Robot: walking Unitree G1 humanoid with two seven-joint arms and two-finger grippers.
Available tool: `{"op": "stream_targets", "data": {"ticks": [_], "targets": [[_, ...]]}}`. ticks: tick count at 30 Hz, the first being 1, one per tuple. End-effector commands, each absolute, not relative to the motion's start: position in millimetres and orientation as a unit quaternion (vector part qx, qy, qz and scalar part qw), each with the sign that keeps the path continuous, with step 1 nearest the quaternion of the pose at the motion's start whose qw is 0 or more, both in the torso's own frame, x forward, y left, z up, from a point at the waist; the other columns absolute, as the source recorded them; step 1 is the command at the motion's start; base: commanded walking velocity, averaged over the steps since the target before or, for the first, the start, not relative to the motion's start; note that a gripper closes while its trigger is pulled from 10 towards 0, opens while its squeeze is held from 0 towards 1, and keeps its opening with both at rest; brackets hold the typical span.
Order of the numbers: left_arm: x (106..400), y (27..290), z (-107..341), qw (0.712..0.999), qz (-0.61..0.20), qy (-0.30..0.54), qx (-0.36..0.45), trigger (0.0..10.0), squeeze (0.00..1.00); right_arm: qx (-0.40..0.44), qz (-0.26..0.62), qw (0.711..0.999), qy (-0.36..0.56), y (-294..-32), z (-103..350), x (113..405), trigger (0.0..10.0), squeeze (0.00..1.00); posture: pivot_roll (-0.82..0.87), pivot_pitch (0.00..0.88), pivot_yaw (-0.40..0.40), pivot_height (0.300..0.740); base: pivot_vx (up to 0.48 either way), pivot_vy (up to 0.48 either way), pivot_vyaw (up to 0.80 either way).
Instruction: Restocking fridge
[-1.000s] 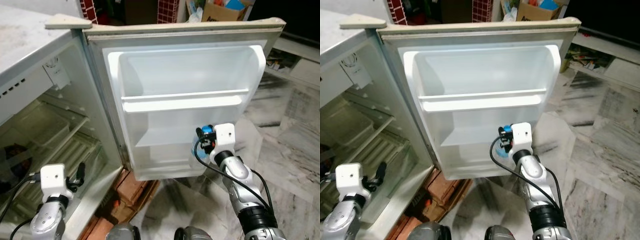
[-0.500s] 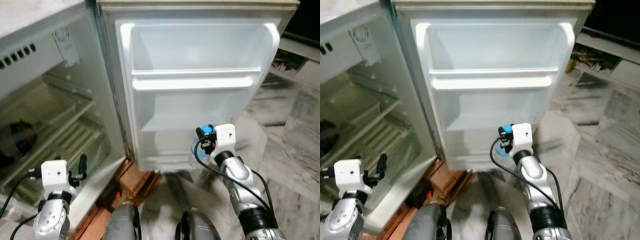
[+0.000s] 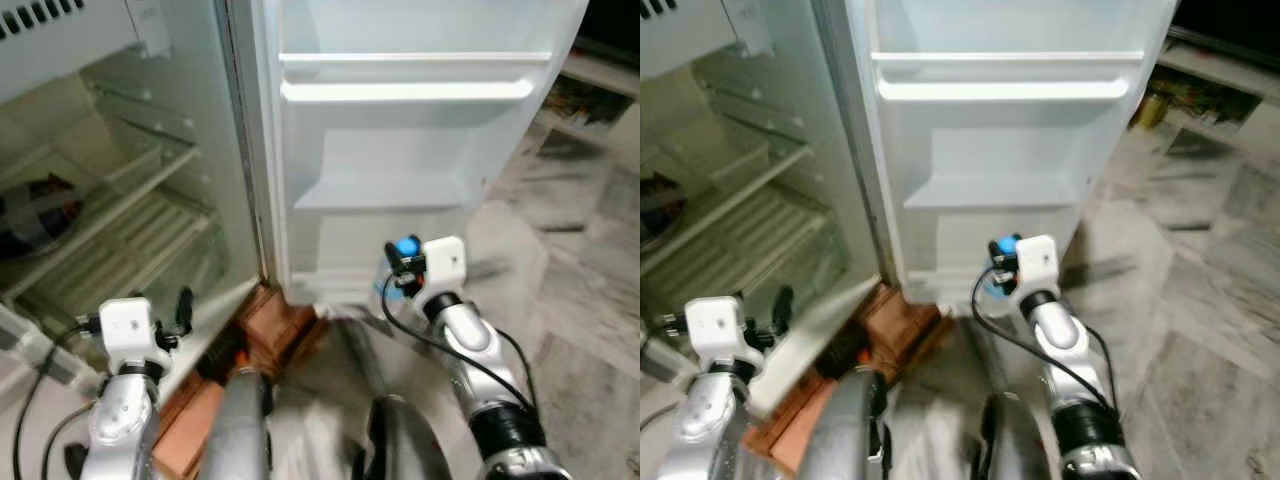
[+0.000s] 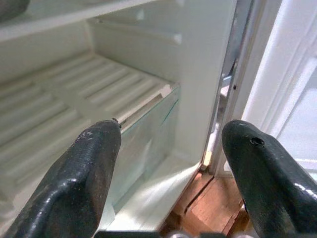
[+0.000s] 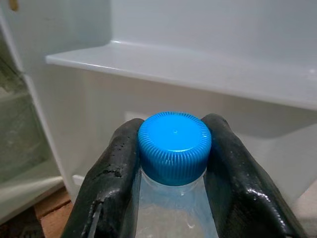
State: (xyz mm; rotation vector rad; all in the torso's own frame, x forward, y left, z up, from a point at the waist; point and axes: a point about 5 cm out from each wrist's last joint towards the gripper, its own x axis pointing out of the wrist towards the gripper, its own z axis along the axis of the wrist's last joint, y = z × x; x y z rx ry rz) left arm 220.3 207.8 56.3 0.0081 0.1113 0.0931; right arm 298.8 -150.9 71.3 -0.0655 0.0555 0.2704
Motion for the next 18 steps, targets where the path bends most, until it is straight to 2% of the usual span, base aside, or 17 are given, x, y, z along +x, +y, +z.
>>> {"op": "stream_targets", "data": {"ticks": [1,7,18], "targets": [[223.7,200.6,59.3,0.998,0.034,0.048,0.007,10.0,0.00,-0.040,0.127,0.991,-0.005,-157.1,84.5,304.2,10.0,0.00,0.11,0.056,-0.008,0.636,0.000,0.000,0.00],[223.0,198.1,58.8,0.999,0.019,0.046,0.010,10.0,0.00,-0.065,0.123,0.989,-0.042,-159.0,97.9,309.7,10.0,0.00,0.11,0.058,-0.003,0.636,0.000,0.000,0.00],[225.7,197.3,59.4,0.999,0.011,0.044,0.012,10.0,0.00,-0.083,0.119,0.988,-0.060,-162.3,105.8,316.7,10.0,0.00,0.11,0.058,-0.001,0.636,0.376,0.000,0.00]]}}
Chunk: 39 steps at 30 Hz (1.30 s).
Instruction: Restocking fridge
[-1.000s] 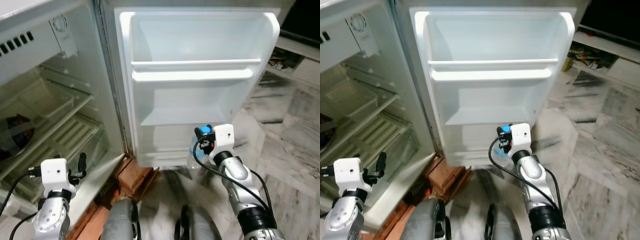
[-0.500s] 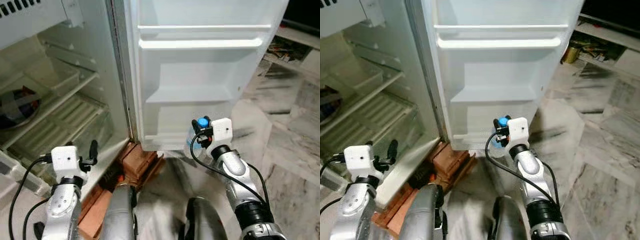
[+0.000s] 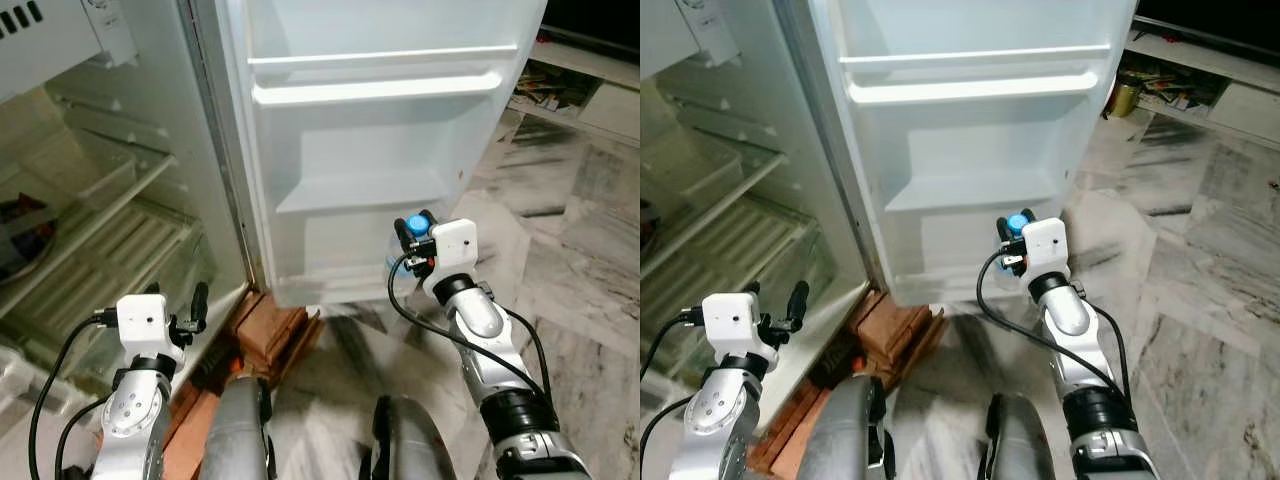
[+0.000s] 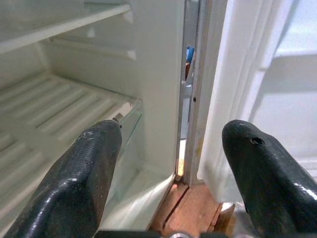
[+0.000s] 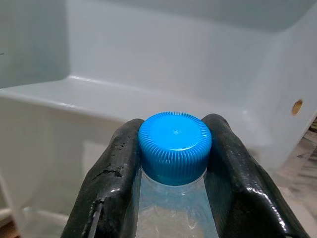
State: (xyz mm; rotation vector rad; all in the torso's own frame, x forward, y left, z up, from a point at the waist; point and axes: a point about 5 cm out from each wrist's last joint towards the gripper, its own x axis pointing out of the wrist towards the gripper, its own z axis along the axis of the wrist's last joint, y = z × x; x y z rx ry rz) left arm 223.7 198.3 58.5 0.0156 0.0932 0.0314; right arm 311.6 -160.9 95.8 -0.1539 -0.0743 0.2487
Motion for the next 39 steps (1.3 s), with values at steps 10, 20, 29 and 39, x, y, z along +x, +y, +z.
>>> {"op": "stream_targets", "data": {"ticks": [10,20,29,39], "targets": [[224.7,195.6,57.8,0.999,0.007,0.048,0.010,10.0,0.00,-0.089,0.116,0.988,-0.058,-164.6,102.2,314.9,10.0,0.00,0.10,0.061,-0.001,0.636,0.384,0.000,0.00],[221.8,196.2,53.9,0.998,0.015,0.059,0.006,10.0,0.00,-0.092,0.115,0.988,-0.051,-166.0,98.0,313.3,10.0,0.00,0.11,0.067,-0.004,0.636,0.084,0.000,0.00],[219.7,197.3,54.2,0.998,0.017,0.060,0.007,10.0,0.00,-0.087,0.120,0.988,-0.037,-164.5,90.6,309.2,10.0,0.00,0.11,0.078,-0.005,0.636,0.000,0.000,0.00],[215.4,199.8,54.7,0.998,0.021,0.061,0.012,10.0,0.00,-0.092,0.129,0.987,-0.035,-160.5,84.7,305.3,10.0,0.00,0.12,0.091,0.002,0.611,0.000,0.000,0.00]]}}
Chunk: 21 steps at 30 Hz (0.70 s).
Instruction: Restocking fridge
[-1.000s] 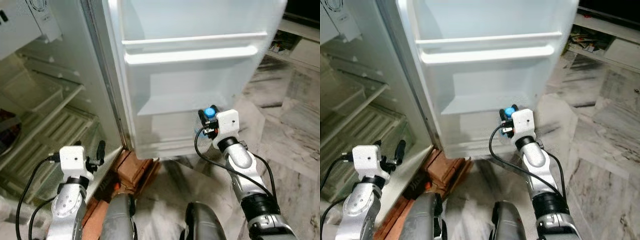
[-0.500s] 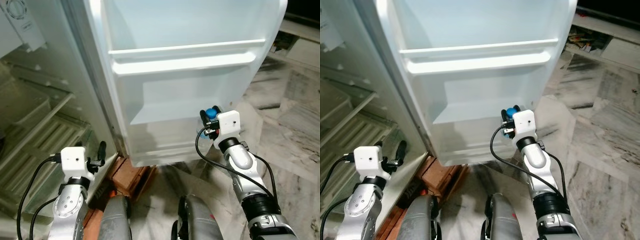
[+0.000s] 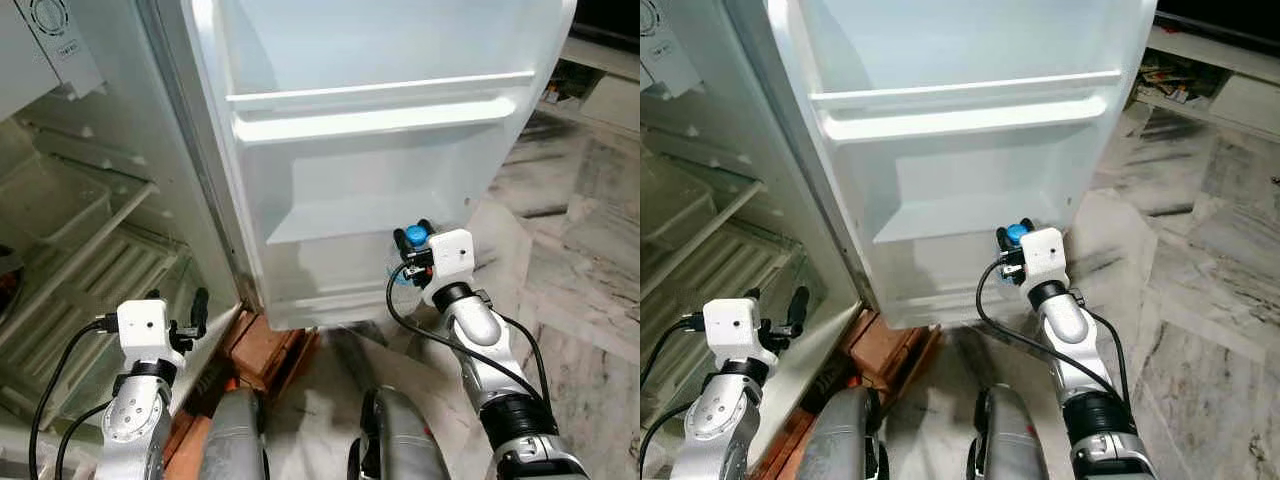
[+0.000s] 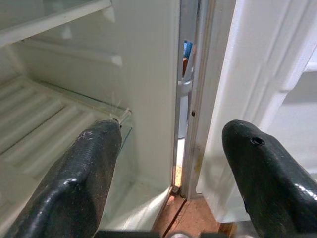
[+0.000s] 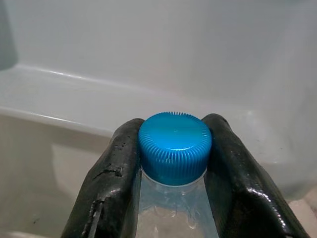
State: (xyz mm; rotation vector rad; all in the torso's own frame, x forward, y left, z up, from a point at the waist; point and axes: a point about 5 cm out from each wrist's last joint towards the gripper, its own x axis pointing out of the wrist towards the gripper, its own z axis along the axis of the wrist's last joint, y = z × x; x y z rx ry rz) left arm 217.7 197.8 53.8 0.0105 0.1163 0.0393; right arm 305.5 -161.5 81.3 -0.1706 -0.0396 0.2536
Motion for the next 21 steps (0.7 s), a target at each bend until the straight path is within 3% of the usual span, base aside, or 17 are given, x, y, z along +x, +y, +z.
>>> {"op": "stream_targets", "data": {"ticks": [1,7,21], "targets": [[215.3,199.8,54.9,0.998,0.021,0.061,0.012,10.0,0.00,-0.094,0.129,0.986,-0.037,-160.4,85.2,305.5,10.0,0.00,0.12,0.091,0.002,0.606,0.000,0.000,0.00],[214.4,199.6,55.9,0.998,0.020,0.061,0.014,10.0,0.00,-0.115,0.130,0.983,-0.052,-160.0,91.4,312.0,10.0,0.00,0.13,0.103,0.009,0.567,0.000,0.000,0.00],[208.8,203.3,59.9,0.997,0.024,0.063,0.026,10.0,0.00,-0.202,0.150,0.959,-0.129,-139.5,124.8,342.1,10.0,0.00,0.17,0.137,0.023,0.567,0.000,0.000,0.00]]}}
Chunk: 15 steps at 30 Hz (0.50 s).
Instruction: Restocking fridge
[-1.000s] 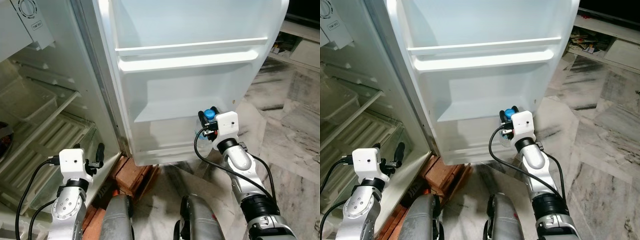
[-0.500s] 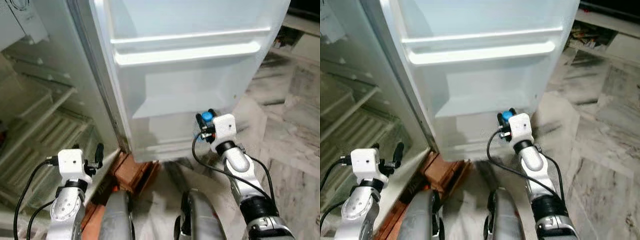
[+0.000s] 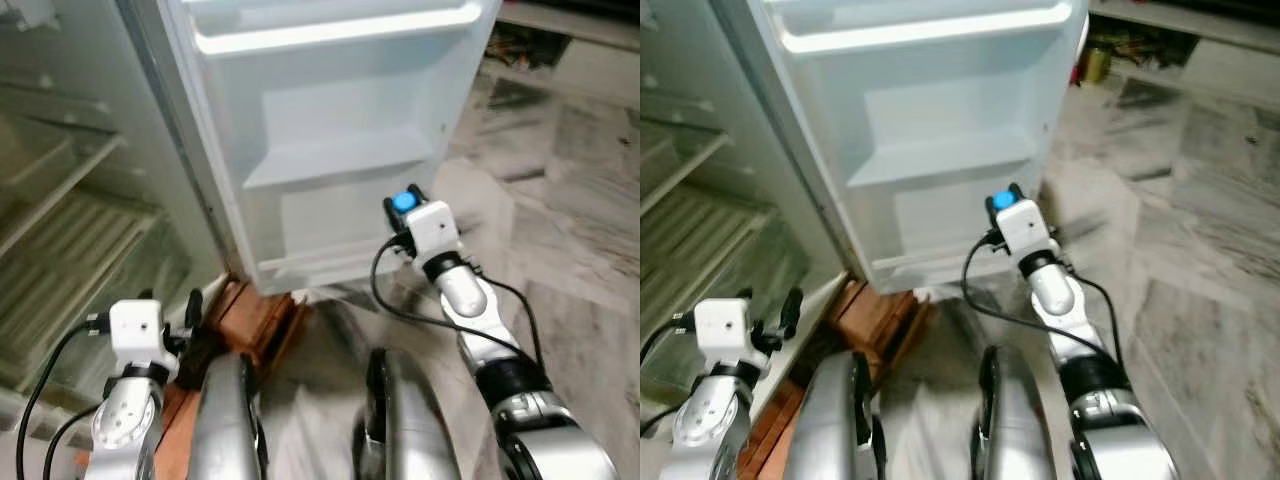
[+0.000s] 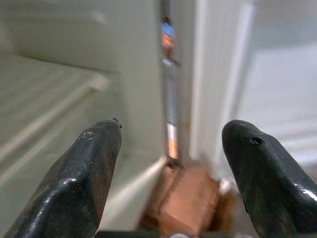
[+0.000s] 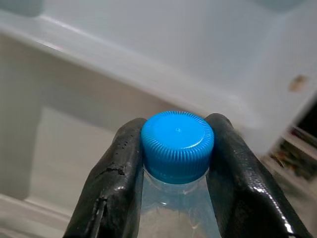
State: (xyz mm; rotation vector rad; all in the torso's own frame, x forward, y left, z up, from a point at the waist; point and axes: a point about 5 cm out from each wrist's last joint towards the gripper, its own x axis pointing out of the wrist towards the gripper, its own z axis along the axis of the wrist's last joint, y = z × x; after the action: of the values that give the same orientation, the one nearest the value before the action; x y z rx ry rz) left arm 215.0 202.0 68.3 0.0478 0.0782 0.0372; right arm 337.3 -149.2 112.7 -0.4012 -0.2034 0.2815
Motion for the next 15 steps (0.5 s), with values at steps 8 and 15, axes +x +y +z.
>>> {"op": "stream_targets", "data": {"ticks": [8,15], "targets": [[199.8,207.4,64.0,0.997,0.025,0.069,0.033,10.0,0.00,-0.205,0.159,0.956,-0.136,-119.4,134.9,359.9,10.0,0.00,0.21,0.185,0.030,0.567,0.000,0.000,0.00],[189.5,209.9,67.9,0.996,0.026,0.075,0.040,10.0,0.00,-0.259,0.140,0.941,-0.163,-116.3,150.7,370.1,10.0,0.00,0.24,0.217,0.042,0.567,0.000,0.000,0.00]]}}
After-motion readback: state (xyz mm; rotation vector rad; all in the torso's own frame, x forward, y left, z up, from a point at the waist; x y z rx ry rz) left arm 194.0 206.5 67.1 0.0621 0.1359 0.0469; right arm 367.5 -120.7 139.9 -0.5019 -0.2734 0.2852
